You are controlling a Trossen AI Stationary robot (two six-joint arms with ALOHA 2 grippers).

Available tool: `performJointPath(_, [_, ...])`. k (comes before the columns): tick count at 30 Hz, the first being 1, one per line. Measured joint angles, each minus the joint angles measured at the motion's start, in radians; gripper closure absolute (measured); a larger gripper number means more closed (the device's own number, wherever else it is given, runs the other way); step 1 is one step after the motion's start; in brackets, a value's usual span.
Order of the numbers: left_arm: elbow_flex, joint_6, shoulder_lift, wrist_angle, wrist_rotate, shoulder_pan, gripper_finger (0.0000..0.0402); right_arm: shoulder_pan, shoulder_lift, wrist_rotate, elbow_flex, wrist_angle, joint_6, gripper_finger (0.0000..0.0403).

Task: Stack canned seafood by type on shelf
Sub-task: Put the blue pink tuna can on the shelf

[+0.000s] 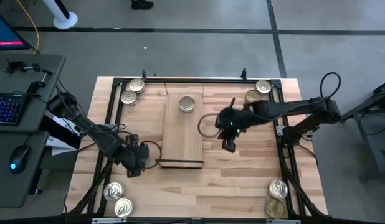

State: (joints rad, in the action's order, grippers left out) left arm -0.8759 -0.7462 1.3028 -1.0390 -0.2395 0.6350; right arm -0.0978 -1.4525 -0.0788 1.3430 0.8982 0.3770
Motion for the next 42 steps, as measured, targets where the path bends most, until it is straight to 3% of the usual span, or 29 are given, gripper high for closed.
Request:
performJointPath(5, [0.098,0.015,-0.006,0.031,-0.042,0.004,0.0401,-0.126,0.0,0.188,0.0,-0.004,0.284,0.0403])
performJointPath(10, [0.163,0.035,-0.006,0.076,-0.058,0.043,0.0401,-0.252,0.0,0.31,0.0,-0.004,0.548,0.0403])
performJointPath(17, [0.177,0.007,-0.006,0.13,-0.042,0.087,0.0401,-0.375,0.0,0.425,0.0,0.026,0.746,0.0403])
performJointPath(30, [0.163,-0.269,0.086,0.474,-0.008,0.188,0.0402,-0.486,0.0,0.45,0.0,0.109,0.795,0.0403])
performJointPath(42, [-0.014,-0.291,0.285,0.529,0.071,0.217,0.0402,-0.558,0.0,0.455,0.0,0.13,0.794,0.0403])
